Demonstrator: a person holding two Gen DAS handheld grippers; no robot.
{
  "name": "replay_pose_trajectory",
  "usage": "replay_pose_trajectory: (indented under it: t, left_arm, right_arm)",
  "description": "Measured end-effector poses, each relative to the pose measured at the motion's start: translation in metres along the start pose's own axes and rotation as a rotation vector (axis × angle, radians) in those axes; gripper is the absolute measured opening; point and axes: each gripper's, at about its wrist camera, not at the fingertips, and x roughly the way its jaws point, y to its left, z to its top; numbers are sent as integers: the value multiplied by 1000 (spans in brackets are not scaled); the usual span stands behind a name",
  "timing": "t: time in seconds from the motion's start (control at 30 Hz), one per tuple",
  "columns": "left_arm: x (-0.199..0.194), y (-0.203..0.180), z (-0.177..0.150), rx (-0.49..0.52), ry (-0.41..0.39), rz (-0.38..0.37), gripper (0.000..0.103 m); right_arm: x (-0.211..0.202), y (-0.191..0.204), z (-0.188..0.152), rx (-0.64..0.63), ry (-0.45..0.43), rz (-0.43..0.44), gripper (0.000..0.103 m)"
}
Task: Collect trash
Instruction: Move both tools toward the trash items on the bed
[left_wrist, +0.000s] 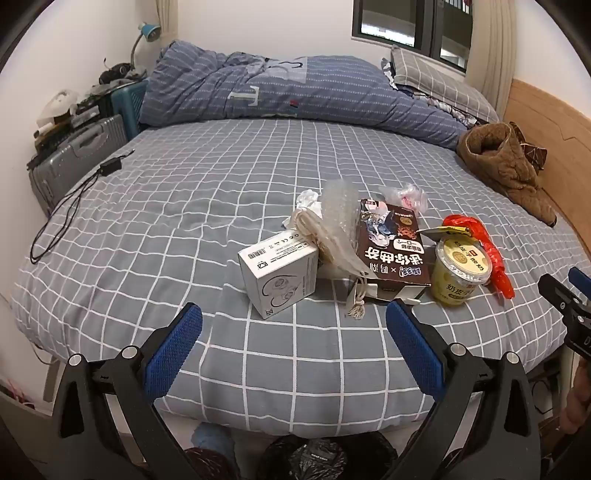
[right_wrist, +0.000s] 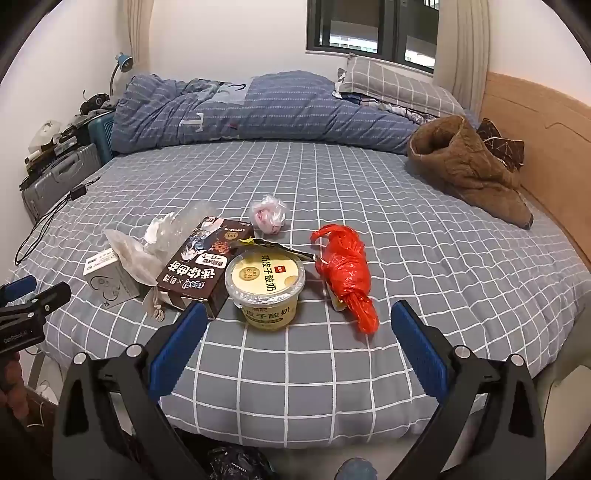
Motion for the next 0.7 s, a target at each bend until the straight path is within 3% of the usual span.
replay_pose_trajectory:
  t: [0.3,0.5,0.7]
  left_arm:
    - [2,1,5,9,6,8,97]
    - [-21,3,6,15,-12,3,97]
    - [-12,-6,6,1,-22,-11,97]
  right_arm:
    - [-1,0,2,4,-3,4,96]
    - [-5,2,3,-2,-10,2,96]
    - [-11,2,3,3,-20,2,96]
